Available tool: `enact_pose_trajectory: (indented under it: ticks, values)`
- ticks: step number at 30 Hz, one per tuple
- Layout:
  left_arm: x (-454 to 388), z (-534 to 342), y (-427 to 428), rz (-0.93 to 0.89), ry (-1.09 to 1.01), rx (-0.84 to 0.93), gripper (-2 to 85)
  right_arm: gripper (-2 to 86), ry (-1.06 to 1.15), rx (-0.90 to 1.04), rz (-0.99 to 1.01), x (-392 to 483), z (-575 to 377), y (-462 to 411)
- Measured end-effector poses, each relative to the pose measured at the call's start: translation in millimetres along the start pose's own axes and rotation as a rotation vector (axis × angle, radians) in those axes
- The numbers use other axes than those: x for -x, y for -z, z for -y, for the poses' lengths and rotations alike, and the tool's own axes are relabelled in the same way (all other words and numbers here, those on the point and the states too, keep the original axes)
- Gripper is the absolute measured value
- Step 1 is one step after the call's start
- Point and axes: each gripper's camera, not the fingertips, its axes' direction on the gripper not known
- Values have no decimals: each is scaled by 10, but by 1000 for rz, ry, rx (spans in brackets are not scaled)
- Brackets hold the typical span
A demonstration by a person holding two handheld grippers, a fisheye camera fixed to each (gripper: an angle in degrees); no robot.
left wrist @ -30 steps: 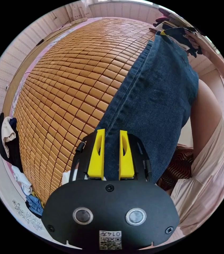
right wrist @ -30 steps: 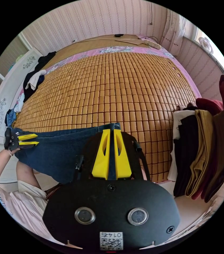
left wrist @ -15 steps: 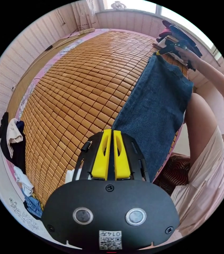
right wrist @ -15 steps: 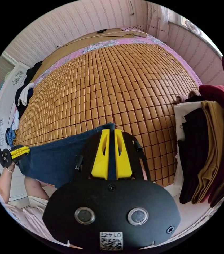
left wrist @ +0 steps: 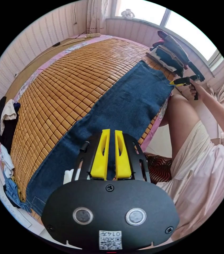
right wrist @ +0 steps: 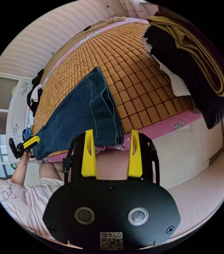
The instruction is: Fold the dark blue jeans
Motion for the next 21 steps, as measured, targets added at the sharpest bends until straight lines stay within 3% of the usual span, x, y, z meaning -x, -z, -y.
enact_pose_trajectory:
  ticks: [5,8,13,17,21]
  values:
    - [2,-499,-250,65,76,159,9,85,-82,31,163,-43,-74,-94]
    - [65,-610,-145,71,89,124,0,28,-15,-54,160,220,-65,144]
    - [96,-719,82,12,110,81,-4,8,107,-189,177,656,-5,755]
    - [232,-956,509,-171,157,-94,5,12,-39,-246,-30,556,162,975]
    - [529,-1466,931,-185,205,-197,34,21,-94,-170,-299,864,280,1000]
